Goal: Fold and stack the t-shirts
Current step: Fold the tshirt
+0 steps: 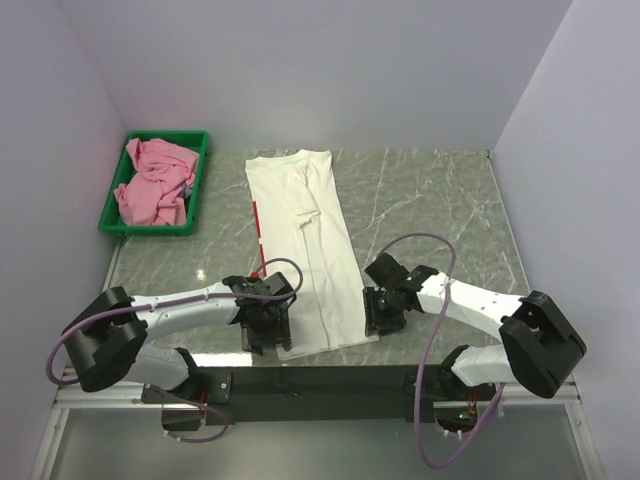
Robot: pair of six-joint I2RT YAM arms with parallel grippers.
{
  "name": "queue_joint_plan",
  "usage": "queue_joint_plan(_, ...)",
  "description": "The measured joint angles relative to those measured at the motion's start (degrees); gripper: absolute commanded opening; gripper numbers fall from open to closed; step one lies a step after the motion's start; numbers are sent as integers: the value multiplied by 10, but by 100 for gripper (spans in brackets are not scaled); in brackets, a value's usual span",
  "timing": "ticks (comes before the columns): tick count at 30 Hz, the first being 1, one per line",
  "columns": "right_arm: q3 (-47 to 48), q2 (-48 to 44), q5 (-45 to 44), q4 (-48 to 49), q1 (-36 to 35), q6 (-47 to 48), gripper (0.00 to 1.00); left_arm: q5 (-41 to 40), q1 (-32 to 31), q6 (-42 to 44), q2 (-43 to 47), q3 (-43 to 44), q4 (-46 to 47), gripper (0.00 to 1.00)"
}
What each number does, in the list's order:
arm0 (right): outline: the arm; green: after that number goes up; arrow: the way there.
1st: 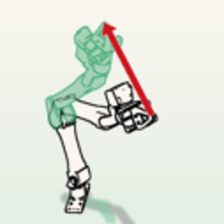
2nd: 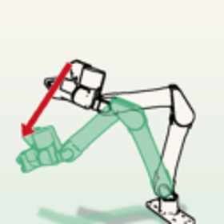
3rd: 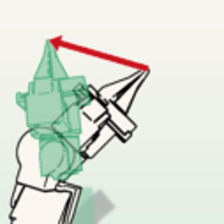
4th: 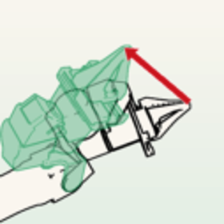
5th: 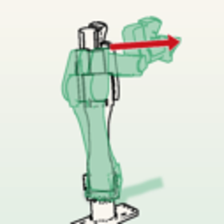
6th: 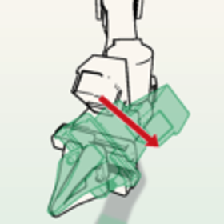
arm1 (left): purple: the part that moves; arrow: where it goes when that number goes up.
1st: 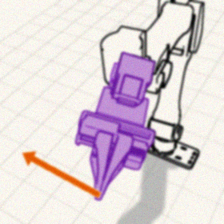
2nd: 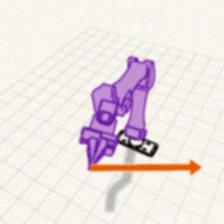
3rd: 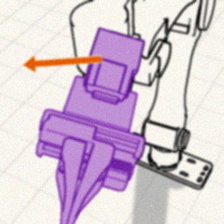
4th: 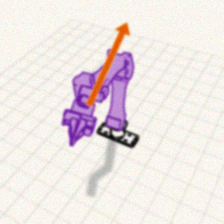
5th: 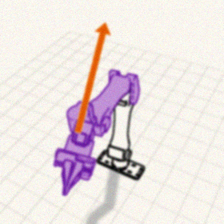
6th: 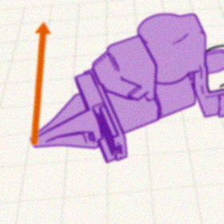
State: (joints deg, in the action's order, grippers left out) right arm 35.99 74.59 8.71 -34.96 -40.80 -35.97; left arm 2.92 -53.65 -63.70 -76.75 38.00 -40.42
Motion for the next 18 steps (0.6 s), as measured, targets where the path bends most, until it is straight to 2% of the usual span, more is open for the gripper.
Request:
queue_joint_plan(7, 6, 12, -19, -23, -18, -10, 47, -13, -20, 0, -26, 16, -18, 56)
queue_joint_plan(13, 18, 30, -23, -34, -24, -10, 43, -13, -21, -1, -26, 16, -23, 43)
queue_joint_plan(15, 23, 36, -23, -36, -27, -10, 37, -12, -22, -1, -27, 16, -23, 35)
queue_joint_plan(16, 24, 39, -23, -36, -28, -10, 26, -11, -23, -1, -28, 16, -22, 30)
queue_joint_plan(18, 25, 43, -22, -36, -30, -10, 14, -6, -23, -3, -30, 16, -17, 19)
